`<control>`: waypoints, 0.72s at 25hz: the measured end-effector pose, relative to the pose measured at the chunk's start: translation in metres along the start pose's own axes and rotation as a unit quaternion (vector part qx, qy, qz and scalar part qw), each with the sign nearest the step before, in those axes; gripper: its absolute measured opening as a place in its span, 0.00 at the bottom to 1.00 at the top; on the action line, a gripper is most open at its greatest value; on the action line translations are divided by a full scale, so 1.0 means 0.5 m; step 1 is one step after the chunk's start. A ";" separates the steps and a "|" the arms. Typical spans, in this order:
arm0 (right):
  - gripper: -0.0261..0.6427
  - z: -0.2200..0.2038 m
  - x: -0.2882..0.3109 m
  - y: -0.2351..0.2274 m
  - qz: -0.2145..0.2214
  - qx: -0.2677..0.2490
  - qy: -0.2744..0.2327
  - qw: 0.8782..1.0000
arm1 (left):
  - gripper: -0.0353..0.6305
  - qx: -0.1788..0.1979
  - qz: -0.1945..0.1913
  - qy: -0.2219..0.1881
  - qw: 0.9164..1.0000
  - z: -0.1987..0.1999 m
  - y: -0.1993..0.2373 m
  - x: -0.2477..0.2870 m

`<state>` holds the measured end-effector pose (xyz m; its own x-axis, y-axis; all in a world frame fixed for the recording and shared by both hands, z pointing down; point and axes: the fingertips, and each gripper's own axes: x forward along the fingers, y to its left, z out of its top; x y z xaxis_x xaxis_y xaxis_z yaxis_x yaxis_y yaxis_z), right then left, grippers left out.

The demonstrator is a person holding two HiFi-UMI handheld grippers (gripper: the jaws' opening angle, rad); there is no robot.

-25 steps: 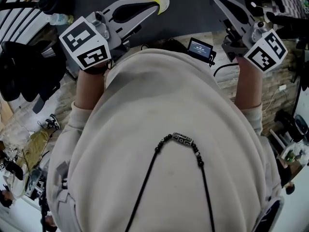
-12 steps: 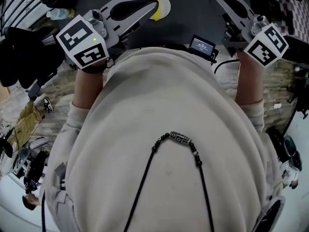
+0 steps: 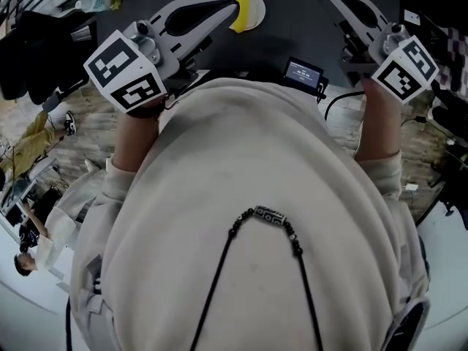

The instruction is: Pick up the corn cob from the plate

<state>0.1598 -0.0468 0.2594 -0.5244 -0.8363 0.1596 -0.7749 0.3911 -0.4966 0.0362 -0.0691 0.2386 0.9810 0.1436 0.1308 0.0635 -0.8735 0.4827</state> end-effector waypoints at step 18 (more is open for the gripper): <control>0.06 -0.021 0.047 -0.002 -0.037 0.002 0.023 0.999 | 0.06 0.019 -0.039 0.008 0.999 0.014 0.035 -0.001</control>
<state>0.1446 -0.0631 0.2726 -0.4807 -0.8447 0.2354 -0.8111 0.3264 -0.4854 0.0383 -0.0875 0.2409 0.9697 0.2187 0.1090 0.1462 -0.8768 0.4581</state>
